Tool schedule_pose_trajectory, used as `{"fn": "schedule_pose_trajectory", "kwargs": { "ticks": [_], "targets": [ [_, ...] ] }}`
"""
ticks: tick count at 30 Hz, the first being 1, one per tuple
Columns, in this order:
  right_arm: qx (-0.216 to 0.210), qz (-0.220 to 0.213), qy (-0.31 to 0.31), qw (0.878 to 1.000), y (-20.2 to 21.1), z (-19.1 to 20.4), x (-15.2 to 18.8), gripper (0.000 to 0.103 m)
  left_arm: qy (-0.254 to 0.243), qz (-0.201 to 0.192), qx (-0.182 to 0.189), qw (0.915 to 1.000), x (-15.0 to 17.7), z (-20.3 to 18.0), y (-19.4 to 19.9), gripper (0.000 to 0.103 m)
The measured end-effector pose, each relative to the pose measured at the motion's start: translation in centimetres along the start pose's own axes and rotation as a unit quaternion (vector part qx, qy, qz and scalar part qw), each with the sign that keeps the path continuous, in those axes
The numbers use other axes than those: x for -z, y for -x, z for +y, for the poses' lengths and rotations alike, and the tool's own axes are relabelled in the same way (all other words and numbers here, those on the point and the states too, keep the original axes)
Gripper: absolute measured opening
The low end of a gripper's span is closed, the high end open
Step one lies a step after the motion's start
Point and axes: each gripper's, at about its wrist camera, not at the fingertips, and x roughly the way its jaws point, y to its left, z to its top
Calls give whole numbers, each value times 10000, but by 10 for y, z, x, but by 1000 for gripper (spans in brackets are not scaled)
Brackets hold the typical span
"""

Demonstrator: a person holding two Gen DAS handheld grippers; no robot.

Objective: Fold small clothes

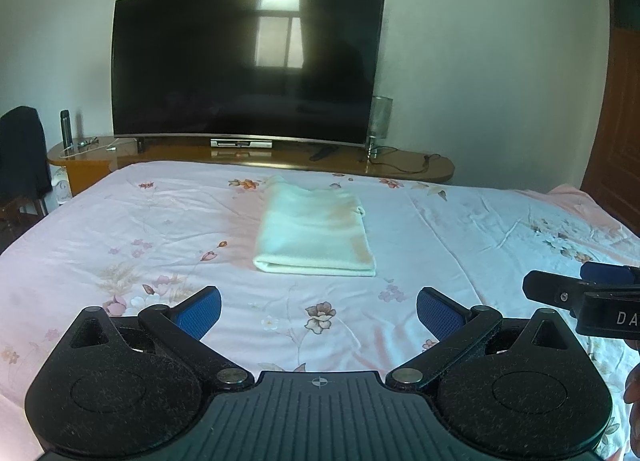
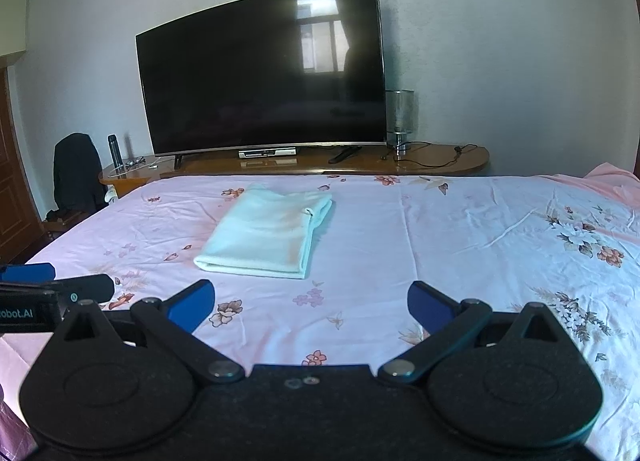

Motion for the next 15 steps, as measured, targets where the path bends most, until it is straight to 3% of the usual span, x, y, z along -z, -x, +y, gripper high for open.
{"fn": "schedule_pose_trajectory", "kwargs": {
  "ticks": [15],
  "targets": [
    [-14, -32, 84, 10000, 1, 0, 2, 103, -61, -149, 57, 9999, -1, -1, 2, 103]
  ]
}}
